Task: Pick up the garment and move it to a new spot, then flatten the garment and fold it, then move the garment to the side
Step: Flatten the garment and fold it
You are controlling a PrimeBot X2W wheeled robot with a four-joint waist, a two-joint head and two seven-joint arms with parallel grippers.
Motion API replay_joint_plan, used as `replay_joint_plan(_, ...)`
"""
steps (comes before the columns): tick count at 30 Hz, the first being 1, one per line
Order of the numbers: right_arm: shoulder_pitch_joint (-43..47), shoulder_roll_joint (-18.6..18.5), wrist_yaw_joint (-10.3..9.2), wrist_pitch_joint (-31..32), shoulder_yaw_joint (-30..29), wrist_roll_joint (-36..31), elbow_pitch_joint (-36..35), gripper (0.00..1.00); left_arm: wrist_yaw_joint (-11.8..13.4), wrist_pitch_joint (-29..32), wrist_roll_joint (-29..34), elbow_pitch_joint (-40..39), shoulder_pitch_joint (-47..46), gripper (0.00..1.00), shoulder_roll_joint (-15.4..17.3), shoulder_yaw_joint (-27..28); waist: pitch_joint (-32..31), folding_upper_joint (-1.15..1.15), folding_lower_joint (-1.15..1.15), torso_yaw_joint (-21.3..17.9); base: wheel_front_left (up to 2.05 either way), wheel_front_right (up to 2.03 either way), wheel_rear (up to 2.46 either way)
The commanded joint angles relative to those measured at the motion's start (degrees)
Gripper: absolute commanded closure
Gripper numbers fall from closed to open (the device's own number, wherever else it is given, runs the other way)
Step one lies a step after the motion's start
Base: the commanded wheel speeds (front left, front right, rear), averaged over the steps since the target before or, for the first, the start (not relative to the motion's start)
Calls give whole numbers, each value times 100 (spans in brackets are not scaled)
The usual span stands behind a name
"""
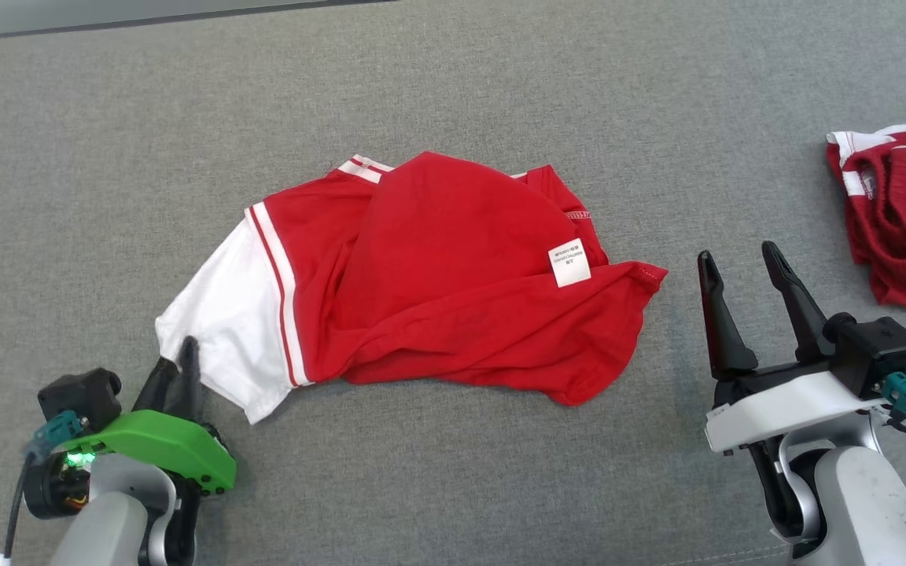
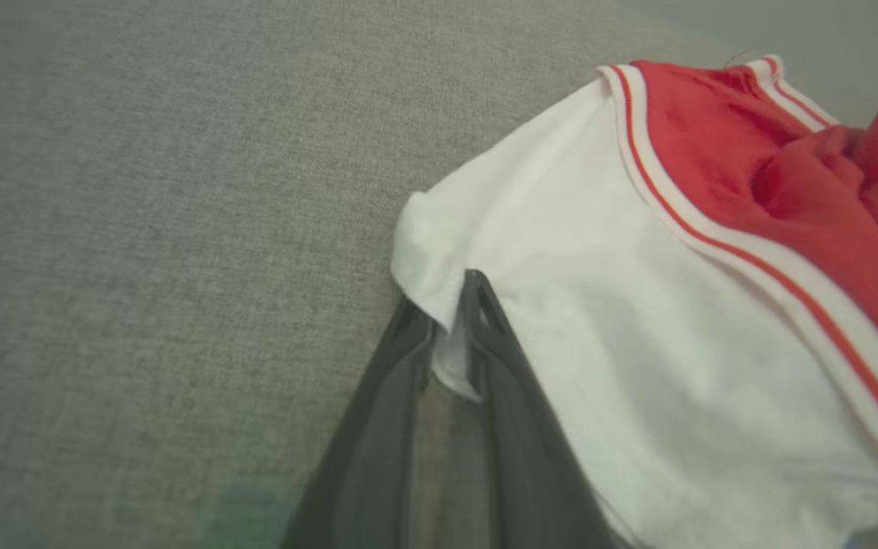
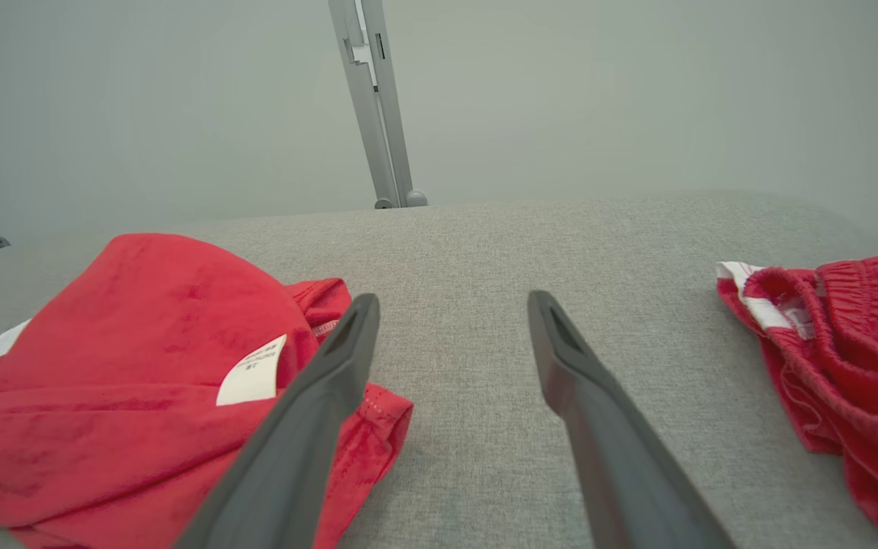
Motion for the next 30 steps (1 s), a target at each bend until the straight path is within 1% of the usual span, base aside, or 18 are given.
replay_joint_plan(1, 49, -34, -6, -15, -17, -23, -6, 0, 65, -107, 34, -133, 168, 0, -35, -8, -67, 0, 0, 20, 0, 0, 0)
replay_joint_plan(5, 82, -62, -6, -13, -37, -56, -14, 0, 315, -593, 333, -791, 307, 0, -78, 91, -235, 0, 0, 42, 0, 0, 0)
replay_joint_plan(9, 129, -104, -6, 31, -63, -138, -38, 0, 533, -745, 779, -1490, 421, 0, -125, 203, -432, 0, 0, 78, 0, 0, 0)
replay_joint_plan(11, 163, -122, -6, 58, -82, -183, -51, 0, 596, -767, 1026, -1829, 494, 0, -165, 277, -526, 0, 0, 100, 0, 0, 0)
replay_joint_plan(15, 255, -120, -6, 105, -105, -262, -102, 0, 563, -774, 1506, -2491, 659, 0, -229, 577, -702, 0, 0, 125, 0, 0, 0)
replay_joint_plan(18, 319, -120, -6, 132, -124, -281, -133, 0, 474, -776, 1767, -2740, 819, 0, -263, 749, -836, 0, 0, 138, 0, 0, 0)
replay_joint_plan(23, 432, -139, -6, 195, -111, -320, -178, 0, 374, -777, 1988, -2805, 1184, 0, -170, 903, -1005, 0, 0, 142, 0, 0, 0)
replay_joint_plan(30, 537, -156, -6, 254, -165, -330, -270, 0, 311, -778, 2035, -2739, 1446, 0, -131, 867, -1047, 0, 0, 188, 0, 0, 0)
